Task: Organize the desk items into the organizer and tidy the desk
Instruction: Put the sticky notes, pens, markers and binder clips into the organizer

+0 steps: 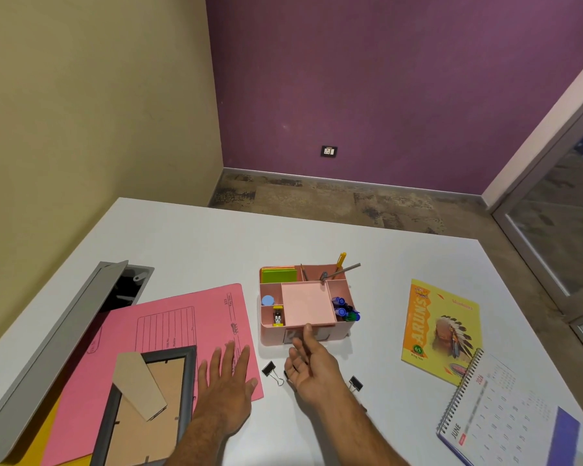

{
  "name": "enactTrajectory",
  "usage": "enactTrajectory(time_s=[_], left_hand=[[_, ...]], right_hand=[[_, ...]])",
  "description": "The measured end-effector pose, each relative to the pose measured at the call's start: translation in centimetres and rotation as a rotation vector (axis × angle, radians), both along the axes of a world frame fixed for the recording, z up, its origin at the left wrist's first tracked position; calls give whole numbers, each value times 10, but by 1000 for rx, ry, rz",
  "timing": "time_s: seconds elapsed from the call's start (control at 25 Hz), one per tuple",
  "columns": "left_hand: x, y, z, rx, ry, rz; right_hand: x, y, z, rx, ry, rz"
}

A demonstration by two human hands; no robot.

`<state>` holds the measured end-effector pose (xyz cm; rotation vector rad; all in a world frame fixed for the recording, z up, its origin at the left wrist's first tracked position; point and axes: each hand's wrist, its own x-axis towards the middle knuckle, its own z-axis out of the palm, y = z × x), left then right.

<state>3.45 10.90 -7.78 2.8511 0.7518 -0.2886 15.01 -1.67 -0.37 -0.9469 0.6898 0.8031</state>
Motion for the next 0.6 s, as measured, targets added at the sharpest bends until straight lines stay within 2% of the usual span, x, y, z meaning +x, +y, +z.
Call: enactTrajectory(time_s=[0.28,0.48,0.56,0.6], left_hand=[[5,1,18,-104,-57,51],[5,-5,21,-131,-223,-73],[8,-12,21,-137,-222,-137],[8,-14,22,-130,-206,-165]], right_hand=[[-16,-20,-9,-43,38,57],[-37,-50,-15,-54,62,89],[-42,-67,-14,-140,-57,110],[-44,-77,-17,-296,-205,114]])
